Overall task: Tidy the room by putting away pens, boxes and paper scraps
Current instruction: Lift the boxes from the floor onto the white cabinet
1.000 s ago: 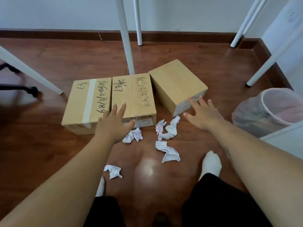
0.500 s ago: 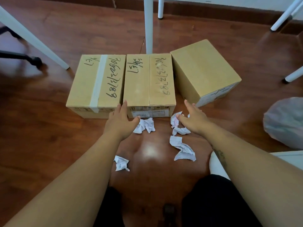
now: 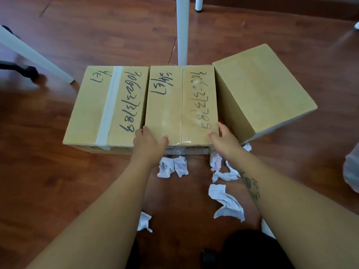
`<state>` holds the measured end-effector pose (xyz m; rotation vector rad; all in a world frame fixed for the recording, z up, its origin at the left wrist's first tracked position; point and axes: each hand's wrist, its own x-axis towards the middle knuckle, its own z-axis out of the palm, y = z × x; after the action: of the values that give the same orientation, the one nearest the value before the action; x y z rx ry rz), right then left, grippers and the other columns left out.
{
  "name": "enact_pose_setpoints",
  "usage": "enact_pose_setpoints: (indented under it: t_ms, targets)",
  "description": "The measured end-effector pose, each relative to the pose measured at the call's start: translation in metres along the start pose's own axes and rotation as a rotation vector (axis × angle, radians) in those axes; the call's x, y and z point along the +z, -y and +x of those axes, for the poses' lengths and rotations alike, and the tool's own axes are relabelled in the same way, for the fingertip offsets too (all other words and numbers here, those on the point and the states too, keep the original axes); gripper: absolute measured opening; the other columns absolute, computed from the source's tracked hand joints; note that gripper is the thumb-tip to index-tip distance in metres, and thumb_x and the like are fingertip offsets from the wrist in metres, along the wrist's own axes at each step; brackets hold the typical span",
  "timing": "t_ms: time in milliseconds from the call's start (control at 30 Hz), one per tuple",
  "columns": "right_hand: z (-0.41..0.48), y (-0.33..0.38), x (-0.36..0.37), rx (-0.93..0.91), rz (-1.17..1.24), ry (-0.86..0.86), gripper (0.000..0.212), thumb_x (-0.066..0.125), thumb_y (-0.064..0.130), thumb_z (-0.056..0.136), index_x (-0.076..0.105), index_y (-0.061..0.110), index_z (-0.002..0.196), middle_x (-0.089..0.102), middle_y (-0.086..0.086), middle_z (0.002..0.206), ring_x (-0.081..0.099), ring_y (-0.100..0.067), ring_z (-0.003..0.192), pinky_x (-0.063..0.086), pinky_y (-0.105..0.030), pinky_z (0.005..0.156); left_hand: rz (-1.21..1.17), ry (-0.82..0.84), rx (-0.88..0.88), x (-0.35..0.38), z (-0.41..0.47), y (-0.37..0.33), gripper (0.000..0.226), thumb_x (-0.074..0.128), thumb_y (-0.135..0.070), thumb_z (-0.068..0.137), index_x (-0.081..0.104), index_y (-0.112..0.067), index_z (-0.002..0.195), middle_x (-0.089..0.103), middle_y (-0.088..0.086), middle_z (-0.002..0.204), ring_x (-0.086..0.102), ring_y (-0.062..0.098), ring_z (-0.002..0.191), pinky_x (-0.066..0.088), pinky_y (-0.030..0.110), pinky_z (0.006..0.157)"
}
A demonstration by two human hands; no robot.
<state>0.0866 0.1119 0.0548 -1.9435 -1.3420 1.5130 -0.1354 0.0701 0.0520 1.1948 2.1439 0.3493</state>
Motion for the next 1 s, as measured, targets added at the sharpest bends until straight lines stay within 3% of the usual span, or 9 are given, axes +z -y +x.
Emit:
enact_pose_setpoints:
  t_ms: [100, 133, 300, 400, 533, 733, 900, 1000]
  targets:
    - [0.008, -0.002, 0.004, 0.026, 0.11, -0.006, 0.053, 0.047, 0.03, 0.097, 0.03, 0.023, 0.147, 0.05, 0.012, 0.126, 0.051, -0.013, 0.108, 0.042, -0.024, 0.079, -0.153, -0.015, -0.035, 0.0, 0.0, 0.002, 0.056, 0.058, -0.047, 0.087, 0.048, -0.005, 0.12, 0.052, 0.015, 0.124, 0.053, 0.034, 0.113, 0.046, 0.045, 0.094]
    - [0.06, -0.004, 0.011, 0.09, 0.144, -0.043, 0.053, 0.049, 0.032, 0.097, 0.032, 0.022, 0.146, 0.05, 0.012, 0.124, 0.052, -0.012, 0.106, 0.042, -0.023, 0.076, -0.159, 0.013, -0.045, 0.016, 0.054, -0.006, 0.052, 0.061, -0.044, 0.086, 0.048, -0.007, 0.12, 0.054, 0.011, 0.122, 0.055, 0.029, 0.108, 0.046, 0.04, 0.091]
    - [0.076, -0.011, 0.019, 0.171, 0.331, -0.042, 0.057, 0.062, 0.033, 0.084, 0.044, 0.025, 0.138, 0.063, 0.005, 0.122, 0.063, -0.015, 0.105, 0.053, -0.039, 0.092, -0.381, 0.01, -0.088, 0.018, 0.062, -0.004, 0.043, 0.065, -0.029, 0.09, 0.047, -0.015, 0.125, 0.055, -0.004, 0.113, 0.054, 0.015, 0.099, 0.039, 0.026, 0.084]
    - [0.077, -0.01, 0.027, 0.22, 0.486, -0.028, 0.05, 0.06, 0.024, 0.083, 0.05, 0.03, 0.131, 0.068, 0.005, 0.115, 0.066, -0.018, 0.104, 0.054, -0.047, 0.092, -0.431, 0.001, -0.085, 0.021, 0.058, 0.0, 0.041, 0.065, -0.026, 0.091, 0.046, -0.014, 0.126, 0.054, -0.004, 0.112, 0.053, 0.015, 0.099, 0.04, 0.026, 0.083]
    - [0.071, -0.001, 0.032, 0.173, 0.492, -0.041, 0.047, 0.053, 0.014, 0.087, 0.053, 0.03, 0.131, 0.068, 0.007, 0.116, 0.065, -0.017, 0.106, 0.053, -0.046, 0.094, -0.406, -0.034, -0.083, 0.013, 0.057, 0.005, 0.039, 0.066, -0.03, 0.09, 0.051, -0.013, 0.121, 0.058, 0.0, 0.113, 0.056, 0.02, 0.102, 0.046, 0.032, 0.088]
    - [0.022, 0.043, 0.008, 0.088, 0.491, -0.085, 0.039, 0.048, 0.007, 0.09, 0.065, 0.036, 0.109, 0.072, 0.01, 0.109, 0.065, -0.017, 0.105, 0.051, -0.044, 0.096, -0.399, -0.01, -0.002, -0.043, 0.022, -0.022, 0.049, 0.066, -0.025, 0.091, 0.047, -0.01, 0.134, 0.051, -0.003, 0.113, 0.048, 0.016, 0.101, 0.037, 0.026, 0.086]
    - [-0.053, 0.094, -0.017, 0.001, 0.525, -0.145, 0.039, 0.048, 0.007, 0.092, 0.062, 0.042, 0.103, 0.07, 0.011, 0.108, 0.063, -0.015, 0.104, 0.05, -0.035, 0.09, -0.381, -0.005, 0.125, -0.112, -0.019, -0.051, 0.046, 0.068, -0.027, 0.09, 0.049, -0.009, 0.128, 0.056, 0.002, 0.118, 0.053, 0.018, 0.103, 0.044, 0.03, 0.089]
    - [-0.112, 0.128, -0.038, -0.056, 0.555, -0.197, 0.044, 0.05, 0.011, 0.091, 0.058, 0.042, 0.122, 0.068, 0.01, 0.116, 0.062, -0.019, 0.11, 0.047, -0.048, 0.101, -0.426, 0.008, 0.228, -0.161, -0.058, -0.078, 0.042, 0.068, -0.026, 0.089, 0.05, -0.012, 0.124, 0.061, 0.004, 0.117, 0.059, 0.024, 0.096, 0.05, 0.035, 0.081]
